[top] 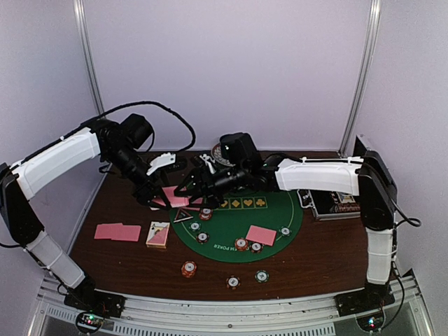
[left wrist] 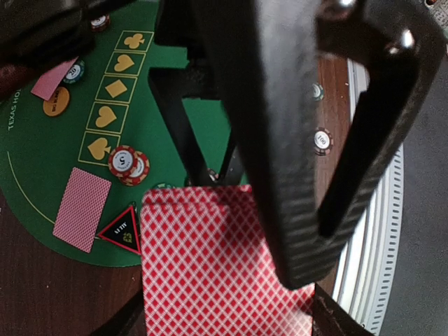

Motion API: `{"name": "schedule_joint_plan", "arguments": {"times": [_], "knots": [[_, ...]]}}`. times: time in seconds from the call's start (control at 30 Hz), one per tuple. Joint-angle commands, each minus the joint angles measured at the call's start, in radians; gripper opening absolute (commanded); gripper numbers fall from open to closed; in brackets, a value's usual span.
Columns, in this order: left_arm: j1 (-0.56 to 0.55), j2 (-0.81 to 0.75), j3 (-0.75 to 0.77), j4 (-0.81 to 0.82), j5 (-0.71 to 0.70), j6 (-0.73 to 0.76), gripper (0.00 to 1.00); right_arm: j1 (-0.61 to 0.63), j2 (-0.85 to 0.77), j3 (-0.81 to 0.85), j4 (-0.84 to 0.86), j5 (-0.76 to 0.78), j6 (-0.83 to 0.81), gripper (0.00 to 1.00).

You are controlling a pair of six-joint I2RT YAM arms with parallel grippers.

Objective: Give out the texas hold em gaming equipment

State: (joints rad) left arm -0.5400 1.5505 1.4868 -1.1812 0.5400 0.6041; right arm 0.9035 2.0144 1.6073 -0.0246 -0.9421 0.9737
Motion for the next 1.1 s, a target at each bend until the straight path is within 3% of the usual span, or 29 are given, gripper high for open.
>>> {"name": "schedule_joint_plan", "arguments": {"times": [0.0,0.43,0.63,1.07], "knots": [[0.005,0.002,0.04,0.011,0.035,0.003,0.0,0.009,0.047,0.058,0.021,-0.026,0.022,0.75],[0.005,0.005,0.035,0.011,0.036,0.005,0.0,0.018,0.156,0.128,0.135,-0.058,0.12,0.75],[0.005,-0.001,0.029,0.011,0.035,0.006,0.0,0.004,0.158,0.089,0.127,-0.064,0.126,0.7],[0.005,-0.005,0.024,0.011,0.033,0.01,0.0,-0.044,0.028,-0.005,-0.042,-0.036,0.001,0.6]]}}
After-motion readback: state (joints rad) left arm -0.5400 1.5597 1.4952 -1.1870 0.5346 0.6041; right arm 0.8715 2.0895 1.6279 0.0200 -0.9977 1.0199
